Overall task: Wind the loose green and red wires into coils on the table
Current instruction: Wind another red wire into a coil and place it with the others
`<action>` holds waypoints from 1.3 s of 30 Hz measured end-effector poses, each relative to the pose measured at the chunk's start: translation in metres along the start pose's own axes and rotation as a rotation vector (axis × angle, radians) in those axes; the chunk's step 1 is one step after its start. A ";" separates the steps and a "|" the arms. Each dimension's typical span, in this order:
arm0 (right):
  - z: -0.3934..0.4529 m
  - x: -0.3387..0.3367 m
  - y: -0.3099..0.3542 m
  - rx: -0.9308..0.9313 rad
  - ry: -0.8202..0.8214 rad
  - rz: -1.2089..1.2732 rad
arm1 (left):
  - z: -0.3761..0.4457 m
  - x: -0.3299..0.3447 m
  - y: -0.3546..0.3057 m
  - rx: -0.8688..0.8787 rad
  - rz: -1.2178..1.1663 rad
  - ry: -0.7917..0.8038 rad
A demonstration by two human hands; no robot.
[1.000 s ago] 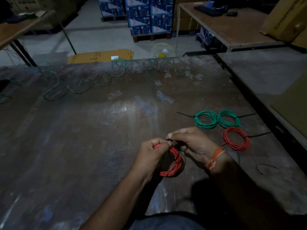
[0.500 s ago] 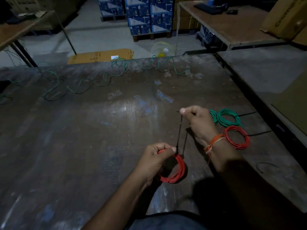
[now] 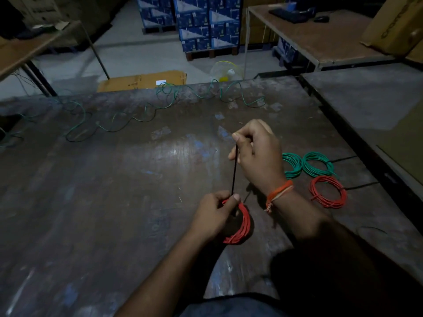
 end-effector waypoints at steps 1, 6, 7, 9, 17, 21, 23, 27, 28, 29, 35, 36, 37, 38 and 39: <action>0.001 -0.005 0.006 -0.032 -0.030 -0.002 | 0.001 0.000 -0.002 0.006 -0.030 0.023; 0.006 -0.032 0.004 -0.011 -0.165 0.042 | 0.002 0.007 -0.016 0.044 -0.177 0.092; 0.005 -0.036 0.009 -0.027 -0.178 0.043 | 0.003 0.009 -0.016 0.045 -0.227 0.100; -0.001 -0.045 0.018 -0.052 -0.196 0.073 | 0.004 0.011 -0.014 0.021 -0.352 0.099; -0.069 -0.023 -0.051 0.336 0.168 0.208 | 0.021 -0.003 0.012 -0.127 -0.796 -0.082; -0.136 0.020 -0.099 0.807 0.492 0.480 | 0.022 0.010 0.006 -0.105 -0.807 -0.081; -0.142 0.022 -0.098 0.837 0.489 0.555 | 0.022 0.015 0.004 -0.090 -0.769 -0.106; -0.144 0.011 -0.103 0.864 0.343 0.564 | 0.026 0.025 0.004 -0.067 -0.642 -0.132; -0.145 0.008 -0.107 0.885 0.311 0.561 | 0.028 0.028 0.004 -0.059 -0.609 -0.130; -0.146 0.006 -0.109 0.887 0.295 0.542 | 0.029 0.031 0.003 -0.050 -0.583 -0.122; -0.154 -0.009 -0.112 0.756 0.405 0.482 | 0.036 0.047 0.007 -0.033 -0.490 -0.081; -0.156 -0.012 -0.114 0.760 0.416 0.524 | 0.037 0.050 0.008 -0.043 -0.503 -0.076; -0.159 -0.015 -0.116 0.769 0.410 0.567 | 0.037 0.054 0.008 -0.048 -0.512 -0.070; -0.161 -0.018 -0.119 0.782 0.390 0.603 | 0.038 0.058 0.007 -0.049 -0.510 -0.067; -0.163 -0.021 -0.123 0.793 0.369 0.630 | 0.038 0.061 0.006 -0.046 -0.506 -0.062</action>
Point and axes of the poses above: each hand's wrist, its own z-axis towards the middle knuckle, its own x-axis out of the palm, y = z × x, the point moved 10 cm from there along z, towards the middle knuckle, and after that the axes turned 3 degrees about -z, right-handed, at the moved point
